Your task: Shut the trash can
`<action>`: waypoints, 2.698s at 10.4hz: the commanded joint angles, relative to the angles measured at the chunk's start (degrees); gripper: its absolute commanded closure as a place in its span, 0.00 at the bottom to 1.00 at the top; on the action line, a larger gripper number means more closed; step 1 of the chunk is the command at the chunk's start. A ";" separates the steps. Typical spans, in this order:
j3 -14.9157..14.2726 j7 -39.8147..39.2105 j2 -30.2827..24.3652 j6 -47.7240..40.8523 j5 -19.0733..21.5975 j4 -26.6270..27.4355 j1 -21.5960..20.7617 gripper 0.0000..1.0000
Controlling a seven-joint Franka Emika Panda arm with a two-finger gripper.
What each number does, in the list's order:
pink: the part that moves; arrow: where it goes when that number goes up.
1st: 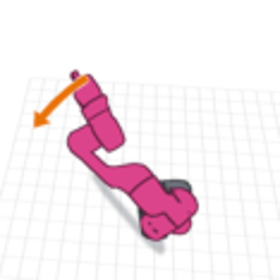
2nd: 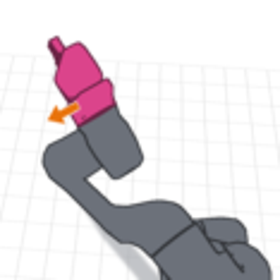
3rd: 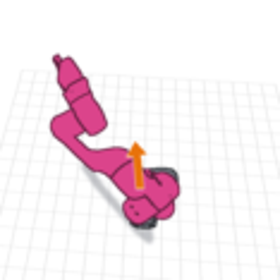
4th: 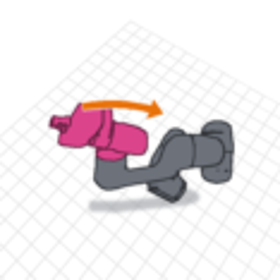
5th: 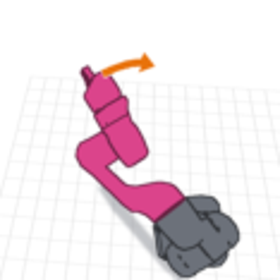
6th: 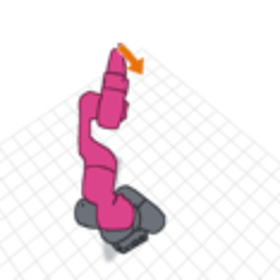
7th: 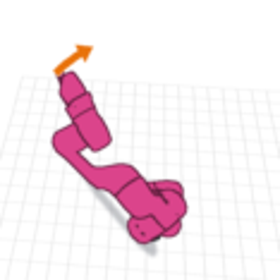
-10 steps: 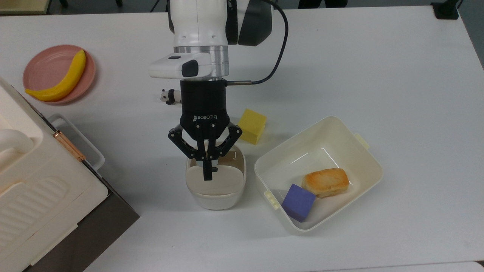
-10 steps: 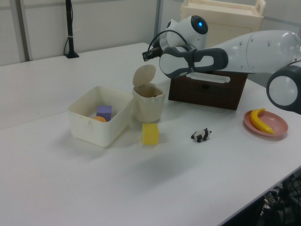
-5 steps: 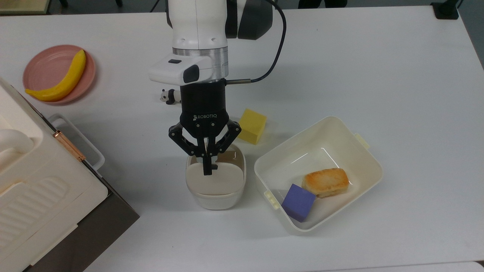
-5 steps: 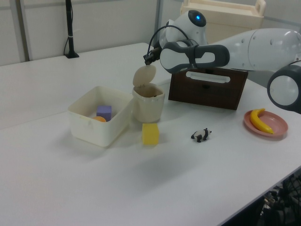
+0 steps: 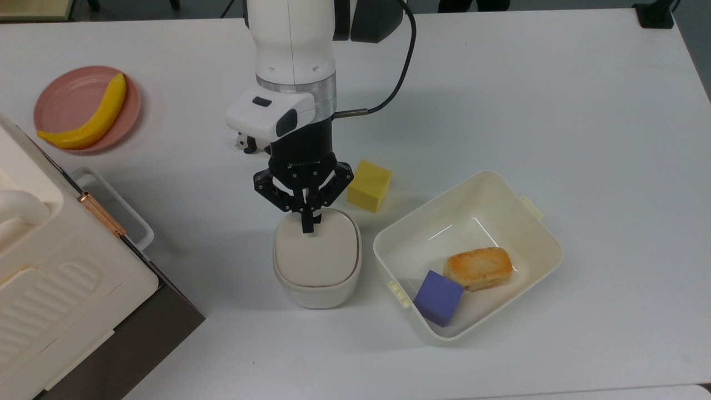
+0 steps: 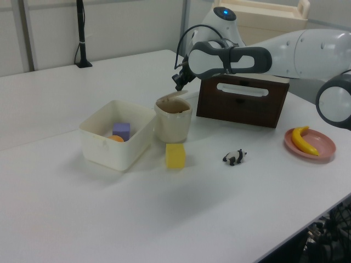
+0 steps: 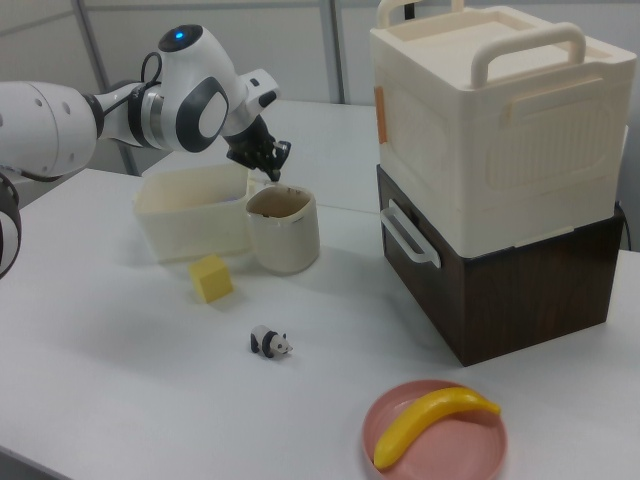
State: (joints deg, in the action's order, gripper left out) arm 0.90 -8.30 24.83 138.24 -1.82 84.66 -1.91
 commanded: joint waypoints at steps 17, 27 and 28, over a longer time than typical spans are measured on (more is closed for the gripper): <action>-0.02 4.07 -15.58 -37.84 -1.08 3.92 -1.25 1.00; -0.37 4.08 -20.88 -48.07 -1.16 4.02 -0.73 0.00; -0.37 4.08 -20.87 -47.72 -1.25 4.02 -0.81 0.00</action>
State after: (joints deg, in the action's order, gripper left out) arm 0.87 -5.25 6.02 90.63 -2.11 86.45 -1.97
